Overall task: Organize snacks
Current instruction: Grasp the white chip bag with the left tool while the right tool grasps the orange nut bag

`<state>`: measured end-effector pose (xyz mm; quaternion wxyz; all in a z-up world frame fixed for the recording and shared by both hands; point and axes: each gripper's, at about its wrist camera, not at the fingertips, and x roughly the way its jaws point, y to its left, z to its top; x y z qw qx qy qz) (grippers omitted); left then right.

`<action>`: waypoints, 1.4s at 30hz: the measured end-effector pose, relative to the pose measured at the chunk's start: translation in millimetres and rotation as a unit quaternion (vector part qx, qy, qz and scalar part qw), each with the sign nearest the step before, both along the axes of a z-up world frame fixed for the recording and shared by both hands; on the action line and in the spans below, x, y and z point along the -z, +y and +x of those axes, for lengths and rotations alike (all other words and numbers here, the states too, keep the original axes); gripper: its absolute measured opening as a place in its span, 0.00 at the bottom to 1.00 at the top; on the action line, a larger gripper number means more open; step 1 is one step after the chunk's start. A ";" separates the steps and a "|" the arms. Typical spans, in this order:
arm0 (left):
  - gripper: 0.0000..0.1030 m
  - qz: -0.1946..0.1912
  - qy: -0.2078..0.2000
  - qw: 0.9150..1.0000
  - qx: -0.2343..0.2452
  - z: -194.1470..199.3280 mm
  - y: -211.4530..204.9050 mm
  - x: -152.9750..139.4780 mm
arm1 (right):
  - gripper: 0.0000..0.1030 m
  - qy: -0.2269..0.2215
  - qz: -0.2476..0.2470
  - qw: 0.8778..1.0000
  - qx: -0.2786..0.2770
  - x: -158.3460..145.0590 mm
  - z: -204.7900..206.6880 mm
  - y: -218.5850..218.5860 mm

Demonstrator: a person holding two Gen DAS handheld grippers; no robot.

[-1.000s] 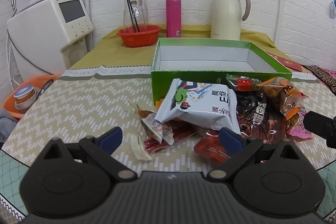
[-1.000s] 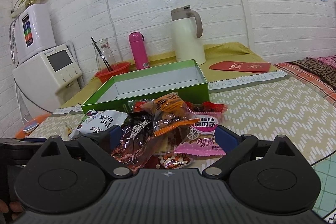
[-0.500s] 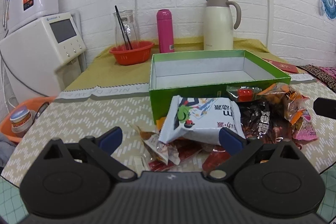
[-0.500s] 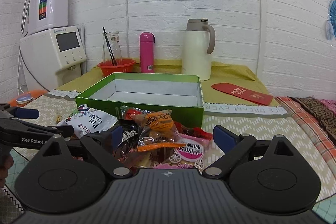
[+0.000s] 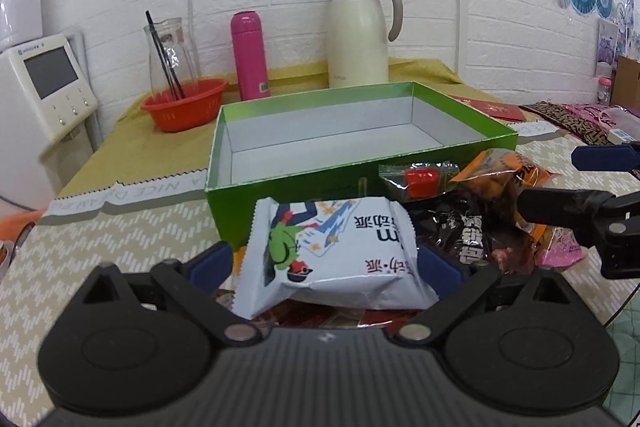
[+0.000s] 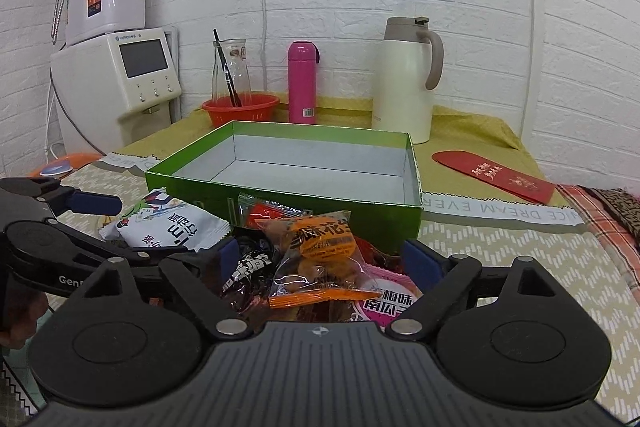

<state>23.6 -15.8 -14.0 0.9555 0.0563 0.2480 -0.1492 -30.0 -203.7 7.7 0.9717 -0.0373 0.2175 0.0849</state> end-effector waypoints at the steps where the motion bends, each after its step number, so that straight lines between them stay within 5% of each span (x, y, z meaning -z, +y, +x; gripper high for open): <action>1: 0.95 -0.003 -0.003 1.000 0.000 0.9 1.3 1.1 | 1.00 0.002 -0.001 1.000 -0.001 0.5 1.5 0.7; 12: 0.95 0.002 0.012 1.000 0.015 13.4 -3.0 7.6 | 1.00 0.021 -0.024 0.999 0.003 9.0 20.3 11.7; 13: 0.95 0.002 0.011 1.000 0.017 13.2 -3.2 8.5 | 0.92 0.020 -0.031 0.999 0.007 9.4 21.5 11.6; 18: 0.95 0.006 -0.001 1.000 0.020 9.9 -3.4 9.2 | 0.92 0.022 -0.024 0.999 0.009 7.9 25.1 7.8; 20: 0.93 0.003 -0.002 1.000 0.021 9.4 -2.7 9.7 | 1.00 0.019 -0.029 0.999 0.012 8.6 25.4 8.6; 24: 0.90 -0.006 0.005 1.000 0.023 10.2 -1.2 10.7 | 1.00 0.025 -0.033 0.999 0.011 11.2 30.1 9.8; 29: 0.77 -0.017 0.012 0.999 0.034 9.3 -0.6 9.7 | 0.94 0.033 -0.031 0.999 0.009 13.6 31.2 9.9; 42: 0.74 -0.038 0.013 0.999 0.022 5.5 3.6 9.2 | 0.92 0.018 -0.044 0.999 0.015 12.8 24.0 14.2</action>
